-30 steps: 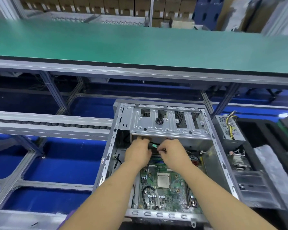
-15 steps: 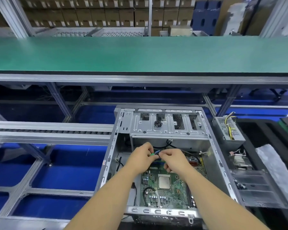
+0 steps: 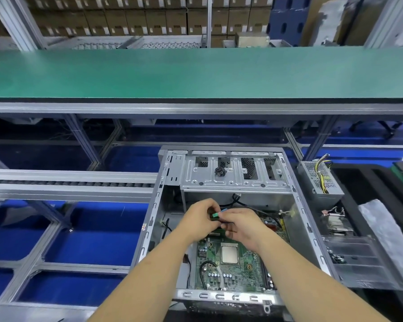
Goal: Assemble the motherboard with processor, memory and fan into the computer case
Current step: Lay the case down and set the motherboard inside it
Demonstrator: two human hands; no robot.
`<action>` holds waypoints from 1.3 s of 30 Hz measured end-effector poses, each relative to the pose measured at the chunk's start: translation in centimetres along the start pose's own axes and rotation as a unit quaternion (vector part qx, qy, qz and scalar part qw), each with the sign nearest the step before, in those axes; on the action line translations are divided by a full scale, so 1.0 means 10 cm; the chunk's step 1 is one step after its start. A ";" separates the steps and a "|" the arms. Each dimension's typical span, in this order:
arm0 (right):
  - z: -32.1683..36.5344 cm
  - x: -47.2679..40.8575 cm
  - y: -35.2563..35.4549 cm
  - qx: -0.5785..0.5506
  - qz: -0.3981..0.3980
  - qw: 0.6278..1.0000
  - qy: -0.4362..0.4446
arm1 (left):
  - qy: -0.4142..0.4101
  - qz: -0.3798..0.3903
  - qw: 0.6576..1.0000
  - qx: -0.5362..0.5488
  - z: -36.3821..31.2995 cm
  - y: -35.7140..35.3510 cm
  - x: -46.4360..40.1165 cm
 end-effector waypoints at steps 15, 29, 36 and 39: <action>0.05 -0.02 0.00 -0.022 0.023 0.999 0.021 | 0.025 -0.021 0.999 0.017 0.04 0.03 -0.04; 0.13 -0.19 0.06 0.122 -0.038 0.989 0.077 | 0.237 0.118 0.909 -0.321 0.68 0.08 0.21; 0.25 -0.40 -0.14 0.120 -0.056 0.989 0.069 | 0.260 0.140 0.903 -0.313 0.86 -0.09 0.19; 0.20 -0.47 -0.21 0.164 -0.050 0.983 0.067 | 0.259 0.135 0.906 -0.306 0.85 -0.11 0.19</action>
Point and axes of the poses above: each hand's wrist, its own x-axis away from the middle knuckle, its own y-axis out of the back of the hand, z = x × y, the point moved 10 cm from there along -x, towards the middle knuckle, and after that the axes turned 7 degrees about -x, right-handed, at the moved point
